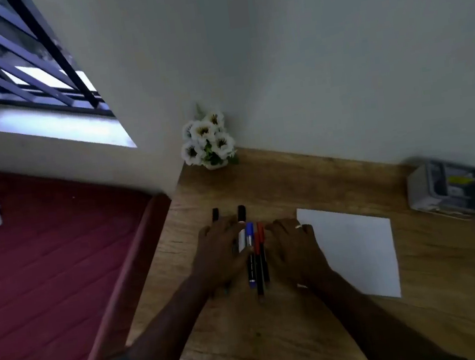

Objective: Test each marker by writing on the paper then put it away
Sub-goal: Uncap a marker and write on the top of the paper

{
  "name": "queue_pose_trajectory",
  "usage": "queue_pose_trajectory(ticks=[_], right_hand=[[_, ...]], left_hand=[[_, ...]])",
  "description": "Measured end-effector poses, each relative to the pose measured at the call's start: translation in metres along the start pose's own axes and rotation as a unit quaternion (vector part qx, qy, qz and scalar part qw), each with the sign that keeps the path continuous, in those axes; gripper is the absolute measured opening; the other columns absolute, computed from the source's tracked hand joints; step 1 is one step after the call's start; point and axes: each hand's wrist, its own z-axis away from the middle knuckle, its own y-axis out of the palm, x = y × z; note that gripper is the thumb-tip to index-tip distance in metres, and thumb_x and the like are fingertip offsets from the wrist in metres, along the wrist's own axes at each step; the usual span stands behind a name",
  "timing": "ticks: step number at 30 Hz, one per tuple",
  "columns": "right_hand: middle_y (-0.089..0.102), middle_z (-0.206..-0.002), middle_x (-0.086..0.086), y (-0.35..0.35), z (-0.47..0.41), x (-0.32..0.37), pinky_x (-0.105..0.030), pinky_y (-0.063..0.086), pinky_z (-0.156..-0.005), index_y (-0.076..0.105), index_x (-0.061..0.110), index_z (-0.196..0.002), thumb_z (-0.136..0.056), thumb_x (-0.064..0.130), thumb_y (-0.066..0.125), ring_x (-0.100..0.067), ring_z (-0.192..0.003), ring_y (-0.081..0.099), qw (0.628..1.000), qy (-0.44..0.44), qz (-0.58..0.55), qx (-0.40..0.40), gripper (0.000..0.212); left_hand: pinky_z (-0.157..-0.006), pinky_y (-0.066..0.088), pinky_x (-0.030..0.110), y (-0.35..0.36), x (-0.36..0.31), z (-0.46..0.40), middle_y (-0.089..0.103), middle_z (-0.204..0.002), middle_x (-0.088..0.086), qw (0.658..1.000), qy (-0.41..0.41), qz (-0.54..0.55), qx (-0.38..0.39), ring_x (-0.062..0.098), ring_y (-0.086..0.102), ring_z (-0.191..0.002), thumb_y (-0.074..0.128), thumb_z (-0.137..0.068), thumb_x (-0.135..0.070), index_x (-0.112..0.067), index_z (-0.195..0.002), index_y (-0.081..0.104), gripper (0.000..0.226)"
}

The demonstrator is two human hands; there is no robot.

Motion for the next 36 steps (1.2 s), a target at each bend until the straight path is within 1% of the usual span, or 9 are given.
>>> queue_pose_trajectory(ticks=[4, 8, 16, 20, 22, 25, 28, 32, 36], right_hand=[[0.055, -0.136, -0.004, 0.022, -0.005, -0.013, -0.043, 0.033, -0.100, 0.053, 0.019, -0.133, -0.097, 0.052, 0.036, -0.023, -0.122, 0.052, 1.000, 0.017, -0.016, -0.006, 0.052], [0.054, -0.134, -0.003, 0.037, -0.005, -0.019, -0.044, 0.031, -0.104, 0.055, 0.020, -0.129, -0.092, 0.051, 0.051, -0.024, -0.122, 0.049, 0.998, 0.004, -0.034, -0.060, 0.049], [0.051, -0.133, 0.005, 0.047, -0.006, -0.026, -0.036, 0.024, -0.102, 0.053, 0.026, -0.133, -0.090, 0.055, 0.050, -0.016, -0.124, 0.042, 0.995, -0.036, -0.027, -0.089, 0.052], [0.053, -0.130, 0.008, 0.052, -0.005, -0.026, -0.041, 0.029, -0.101, 0.051, 0.032, -0.131, -0.089, 0.052, 0.050, -0.014, -0.121, 0.043, 0.992, -0.054, -0.016, -0.114, 0.047], [0.054, -0.128, 0.010, 0.055, -0.003, -0.025, -0.036, 0.028, -0.101, 0.050, 0.031, -0.131, -0.088, 0.048, 0.052, -0.011, -0.119, 0.044, 0.988, -0.060, -0.048, -0.134, 0.046], [0.053, -0.122, 0.014, 0.062, 0.003, -0.020, -0.030, 0.027, -0.100, 0.051, 0.031, -0.128, -0.085, 0.042, 0.055, -0.004, -0.114, 0.043, 0.980, -0.075, -0.087, -0.162, 0.045], [0.051, -0.105, 0.022, 0.067, 0.006, -0.017, -0.030, 0.033, -0.092, 0.053, 0.031, -0.119, -0.083, 0.037, 0.060, -0.002, -0.102, 0.046, 0.975, -0.080, -0.097, -0.182, 0.038], [0.049, -0.082, 0.020, 0.067, 0.005, -0.011, -0.032, 0.040, -0.077, 0.053, 0.031, -0.100, -0.083, 0.039, 0.062, -0.003, -0.081, 0.047, 0.977, -0.077, -0.063, -0.190, 0.021], [0.046, -0.080, 0.020, 0.063, 0.010, 0.003, -0.025, 0.042, -0.072, 0.046, 0.032, -0.100, -0.085, 0.036, 0.062, -0.004, -0.077, 0.048, 0.979, -0.071, -0.014, -0.189, 0.022]], left_hand=[[-0.112, 0.026, 0.050, 0.021, 0.015, -0.003, 0.038, -0.150, 0.005, 0.997, 0.054, -0.056, 0.010, 0.020, 0.031, -0.140, 0.058, -0.083, -0.056, -0.021, -0.135, 0.051, 0.063], [-0.110, 0.027, 0.048, 0.034, 0.023, -0.008, 0.040, -0.147, 0.002, 0.994, 0.089, -0.060, -0.010, 0.018, 0.035, -0.138, 0.056, -0.082, -0.059, -0.020, -0.136, 0.049, 0.066], [-0.106, 0.026, 0.037, 0.052, 0.032, -0.014, 0.045, -0.144, 0.000, 0.988, 0.126, -0.066, -0.062, 0.014, 0.040, -0.134, 0.051, -0.084, -0.063, -0.019, -0.135, 0.052, 0.067], [-0.101, 0.035, 0.044, 0.052, 0.032, -0.018, 0.048, -0.138, -0.004, 0.984, 0.147, -0.058, -0.082, 0.014, 0.043, -0.128, 0.054, -0.081, -0.060, -0.022, -0.131, 0.054, 0.063], [-0.096, 0.039, 0.050, 0.044, 0.028, -0.024, 0.049, -0.128, -0.007, 0.984, 0.148, -0.066, -0.067, 0.013, 0.043, -0.121, 0.056, -0.076, -0.062, -0.026, -0.124, 0.056, 0.060], [-0.090, 0.039, 0.052, 0.028, 0.020, -0.045, 0.051, -0.108, -0.010, 0.981, 0.163, -0.107, -0.023, 0.010, 0.043, -0.105, 0.051, -0.068, -0.068, -0.030, -0.104, 0.059, 0.053], [-0.089, 0.041, 0.052, 0.020, 0.016, -0.062, 0.054, -0.096, -0.010, 0.980, 0.186, -0.071, 0.011, 0.010, 0.045, -0.093, 0.051, -0.063, -0.066, -0.030, -0.092, 0.059, 0.047], [-0.090, 0.044, 0.046, 0.027, 0.016, -0.063, 0.057, -0.099, -0.008, 0.972, 0.226, -0.051, 0.030, 0.010, 0.049, -0.094, 0.065, -0.069, -0.051, -0.031, -0.107, 0.061, 0.043], [-0.093, 0.035, 0.051, 0.031, 0.017, -0.057, 0.054, -0.101, -0.009, 0.960, 0.262, -0.096, 0.016, 0.015, 0.048, -0.102, 0.046, -0.066, -0.067, -0.046, -0.092, 0.055, 0.035]])
